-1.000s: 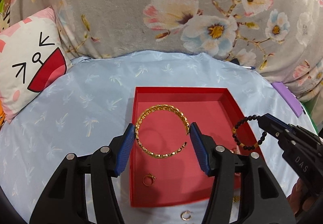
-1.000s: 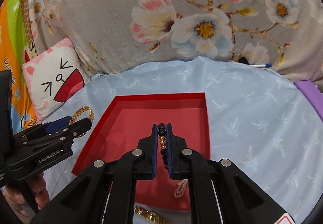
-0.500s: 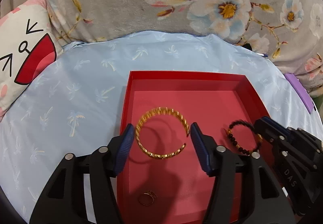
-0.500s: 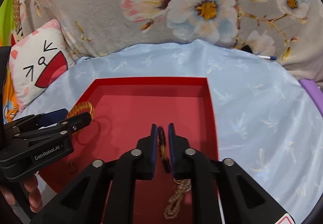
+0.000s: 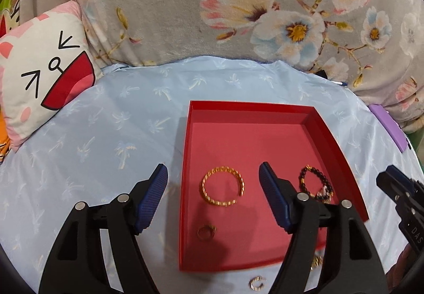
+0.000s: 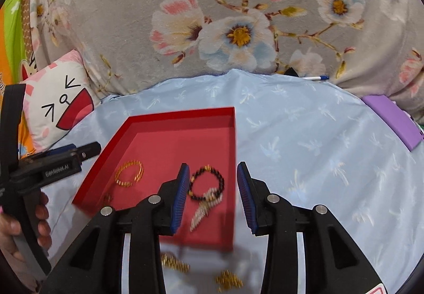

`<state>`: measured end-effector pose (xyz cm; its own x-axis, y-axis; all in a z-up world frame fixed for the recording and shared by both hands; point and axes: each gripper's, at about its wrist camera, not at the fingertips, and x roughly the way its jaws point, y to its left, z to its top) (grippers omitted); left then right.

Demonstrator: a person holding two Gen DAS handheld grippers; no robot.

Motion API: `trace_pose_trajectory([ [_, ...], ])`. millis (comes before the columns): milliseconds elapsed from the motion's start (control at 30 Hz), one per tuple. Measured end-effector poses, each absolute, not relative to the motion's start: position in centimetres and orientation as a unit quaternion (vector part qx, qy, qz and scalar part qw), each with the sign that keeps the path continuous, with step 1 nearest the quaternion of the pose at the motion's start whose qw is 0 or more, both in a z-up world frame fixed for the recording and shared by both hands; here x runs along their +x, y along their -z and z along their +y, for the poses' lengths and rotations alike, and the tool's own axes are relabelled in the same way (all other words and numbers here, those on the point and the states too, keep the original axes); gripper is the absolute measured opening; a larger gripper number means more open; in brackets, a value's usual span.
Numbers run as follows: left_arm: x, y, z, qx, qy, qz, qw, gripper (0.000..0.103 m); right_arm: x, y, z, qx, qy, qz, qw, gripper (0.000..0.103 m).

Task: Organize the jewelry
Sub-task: 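Carry the bangle and bead bracelet into the red box and open both tools, then withdraw both open tools from the red box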

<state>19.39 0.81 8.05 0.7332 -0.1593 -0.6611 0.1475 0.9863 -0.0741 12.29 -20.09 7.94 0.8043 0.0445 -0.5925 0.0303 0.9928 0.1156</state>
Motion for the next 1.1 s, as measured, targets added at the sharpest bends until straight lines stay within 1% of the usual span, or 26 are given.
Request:
trace_pose_trajectory([
  [267, 14.1, -7.9, 1.3, -0.006, 0.094, 0.357, 0.929, 0.069, 5.8, -6.1, -20.1, 0.05, 0.015, 0.331, 0.942, 0.037],
  [433, 11.0, -6.9, 1.2, -0.005, 0.108, 0.365, 0.925, 0.069, 4.1, -4.2, -19.7, 0.044, 0.009, 0.357, 0.933, 0.037],
  [833, 7.6, -3.2, 1.5, -0.014, 0.117, 0.406, 0.906, 0.07, 6.1, -0.6, -19.9, 0.055, 0.013, 0.408, 0.911, 0.037],
  [1033, 6.8, -1.8, 2.2, -0.016, 0.115, 0.422, 0.899, 0.07, 7.6, 0.1, -19.8, 0.042, 0.02, 0.42, 0.906, 0.037],
  [1100, 6.6, -1.6, 2.2, -0.015, 0.116, 0.423, 0.898, 0.07, 7.9, 0.4, -19.6, 0.036, 0.024, 0.427, 0.903, 0.035],
])
